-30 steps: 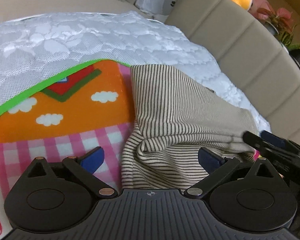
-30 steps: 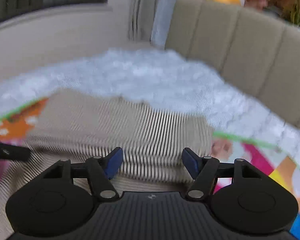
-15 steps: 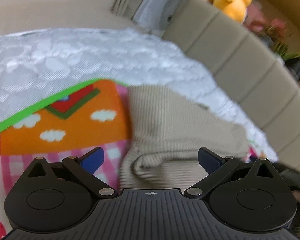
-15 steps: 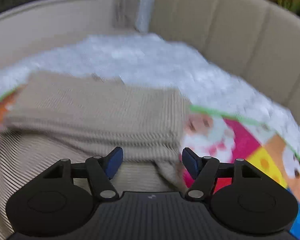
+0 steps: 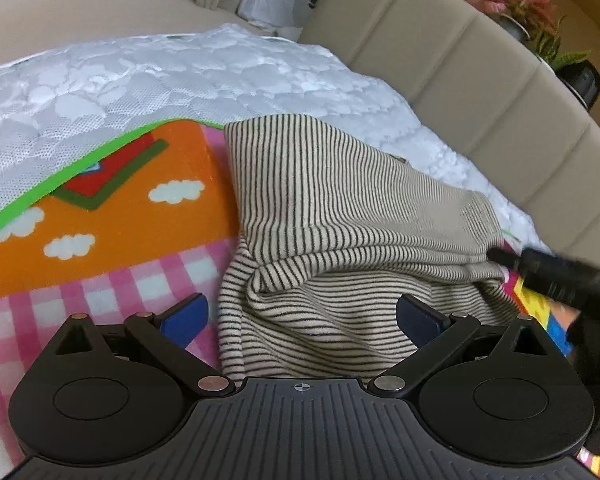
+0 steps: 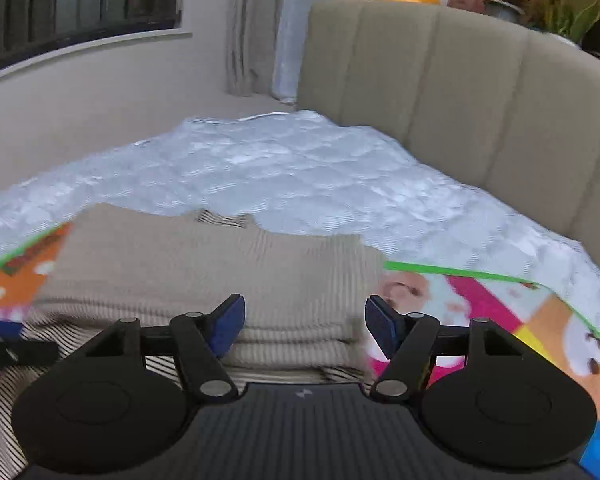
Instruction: Fold clothes
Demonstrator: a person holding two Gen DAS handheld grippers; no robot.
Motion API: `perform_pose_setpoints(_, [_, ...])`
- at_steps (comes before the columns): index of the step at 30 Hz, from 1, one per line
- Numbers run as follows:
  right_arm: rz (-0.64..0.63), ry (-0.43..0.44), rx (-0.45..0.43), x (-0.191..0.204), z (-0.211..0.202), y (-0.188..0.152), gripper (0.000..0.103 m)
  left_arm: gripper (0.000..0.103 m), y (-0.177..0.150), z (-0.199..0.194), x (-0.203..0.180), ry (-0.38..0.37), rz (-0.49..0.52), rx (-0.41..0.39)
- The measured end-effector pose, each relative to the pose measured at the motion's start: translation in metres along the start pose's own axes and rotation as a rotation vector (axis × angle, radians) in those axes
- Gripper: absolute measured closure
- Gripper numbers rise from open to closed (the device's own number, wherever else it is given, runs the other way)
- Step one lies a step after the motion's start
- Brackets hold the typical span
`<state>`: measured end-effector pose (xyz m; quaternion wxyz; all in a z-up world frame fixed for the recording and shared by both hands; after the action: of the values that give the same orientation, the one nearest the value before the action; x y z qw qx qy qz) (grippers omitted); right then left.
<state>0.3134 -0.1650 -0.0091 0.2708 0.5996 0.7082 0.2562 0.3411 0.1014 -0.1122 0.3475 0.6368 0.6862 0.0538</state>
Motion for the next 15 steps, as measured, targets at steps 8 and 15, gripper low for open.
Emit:
perform_pose_setpoints(8, [-0.041, 0.036, 0.124, 0.012, 0.037, -0.024, 0.040, 0.000, 0.004, -0.010, 0.010, 0.015, -0.086, -0.003])
perform_pose_setpoints(15, [-0.123, -0.059, 0.078, 0.001, 0.019, 0.014, 0.040, 0.000, 0.014, -0.030, 0.031, 0.228, -0.128, -0.051])
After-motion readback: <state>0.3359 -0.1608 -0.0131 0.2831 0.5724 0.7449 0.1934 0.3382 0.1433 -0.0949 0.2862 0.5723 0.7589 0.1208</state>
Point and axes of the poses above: each gripper's, at about its wrist camera, not at the fingertips, and z roughly the way its jaws point, x to its left, y to its top, the point moved 4 cm from there along z, roughly the way its jaws point, and after that the axes turned 8 degrees about x, right-handed, at the moved point
